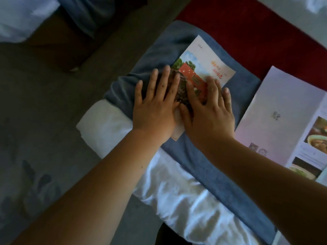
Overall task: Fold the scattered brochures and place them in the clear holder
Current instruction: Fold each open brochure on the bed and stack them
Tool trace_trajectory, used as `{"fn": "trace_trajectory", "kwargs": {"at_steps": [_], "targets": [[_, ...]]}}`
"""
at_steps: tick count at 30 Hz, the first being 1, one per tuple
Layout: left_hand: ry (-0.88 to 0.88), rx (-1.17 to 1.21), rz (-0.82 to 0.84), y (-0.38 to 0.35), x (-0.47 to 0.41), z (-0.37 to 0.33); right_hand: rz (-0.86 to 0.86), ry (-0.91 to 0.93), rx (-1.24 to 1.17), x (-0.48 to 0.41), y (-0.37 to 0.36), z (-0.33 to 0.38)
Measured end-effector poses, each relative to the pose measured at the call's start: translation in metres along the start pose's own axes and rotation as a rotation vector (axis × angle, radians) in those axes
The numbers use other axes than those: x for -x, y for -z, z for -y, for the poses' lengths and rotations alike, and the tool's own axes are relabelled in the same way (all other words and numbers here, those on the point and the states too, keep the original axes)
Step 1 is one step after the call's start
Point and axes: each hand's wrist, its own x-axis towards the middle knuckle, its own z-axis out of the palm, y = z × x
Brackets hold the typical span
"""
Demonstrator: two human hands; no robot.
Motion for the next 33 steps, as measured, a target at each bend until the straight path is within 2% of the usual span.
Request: {"fn": "trace_trajectory", "kwargs": {"at_steps": [7,15,20,26,30,33], "targets": [[0.021,0.102,-0.047,0.000,0.013,-0.007,-0.061,0.084,0.056,-0.023,0.016,-0.012],[0.038,0.121,-0.121,-0.014,0.028,-0.025,-0.026,0.150,0.062,-0.035,-0.001,-0.039],[0.079,0.148,-0.154,-0.020,0.026,-0.032,0.044,0.128,0.061,-0.041,0.000,-0.037],[0.093,0.158,-0.110,-0.009,0.025,-0.033,0.129,0.201,0.096,-0.039,0.022,-0.045],[0.210,0.216,-0.104,0.006,0.029,-0.076,0.075,0.164,0.119,-0.006,0.035,-0.088],[0.059,0.281,-0.108,0.010,0.057,-0.133,-0.010,0.058,0.026,0.048,0.036,-0.150]]}}
